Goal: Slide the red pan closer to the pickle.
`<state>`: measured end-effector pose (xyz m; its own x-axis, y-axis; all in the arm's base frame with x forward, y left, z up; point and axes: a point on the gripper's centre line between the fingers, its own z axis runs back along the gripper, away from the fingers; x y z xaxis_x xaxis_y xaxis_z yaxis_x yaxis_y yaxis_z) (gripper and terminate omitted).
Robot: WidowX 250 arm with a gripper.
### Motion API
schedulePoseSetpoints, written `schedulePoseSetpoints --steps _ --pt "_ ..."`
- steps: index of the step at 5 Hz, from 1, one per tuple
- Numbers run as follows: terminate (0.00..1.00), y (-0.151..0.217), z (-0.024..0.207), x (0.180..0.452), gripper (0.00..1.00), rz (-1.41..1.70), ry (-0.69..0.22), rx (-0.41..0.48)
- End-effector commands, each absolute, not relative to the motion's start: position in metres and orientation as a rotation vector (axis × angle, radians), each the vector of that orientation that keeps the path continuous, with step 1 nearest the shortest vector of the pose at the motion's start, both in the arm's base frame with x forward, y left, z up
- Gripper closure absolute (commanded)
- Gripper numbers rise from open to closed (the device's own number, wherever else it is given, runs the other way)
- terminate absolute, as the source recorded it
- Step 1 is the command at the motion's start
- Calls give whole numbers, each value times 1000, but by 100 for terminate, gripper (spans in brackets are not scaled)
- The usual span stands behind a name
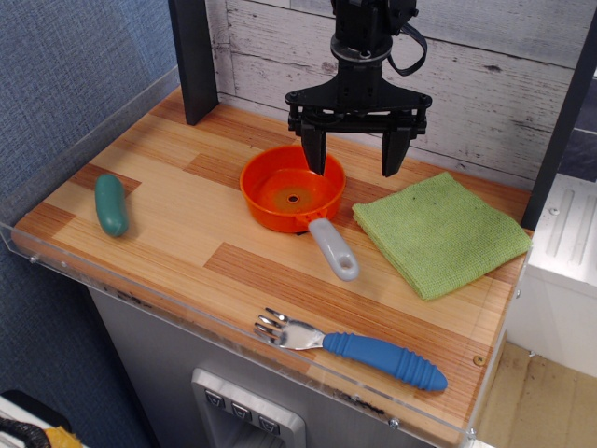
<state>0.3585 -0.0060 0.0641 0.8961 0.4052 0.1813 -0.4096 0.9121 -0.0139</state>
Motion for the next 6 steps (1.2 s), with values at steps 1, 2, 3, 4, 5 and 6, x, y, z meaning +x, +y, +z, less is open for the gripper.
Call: schedulePoseSetpoints --steps 1,2,3,4,5,6 --pt "0 -6 64 358 0 422 -183 25" --pt "0 6 70 358 0 514 -196 22" --pt "0 13 71 363 0 553 -188 33" --pt "0 21 63 366 0 594 -171 56" --pt "0 22 53 373 0 622 -174 27" --pt "0 22 44 377 0 649 -189 10"
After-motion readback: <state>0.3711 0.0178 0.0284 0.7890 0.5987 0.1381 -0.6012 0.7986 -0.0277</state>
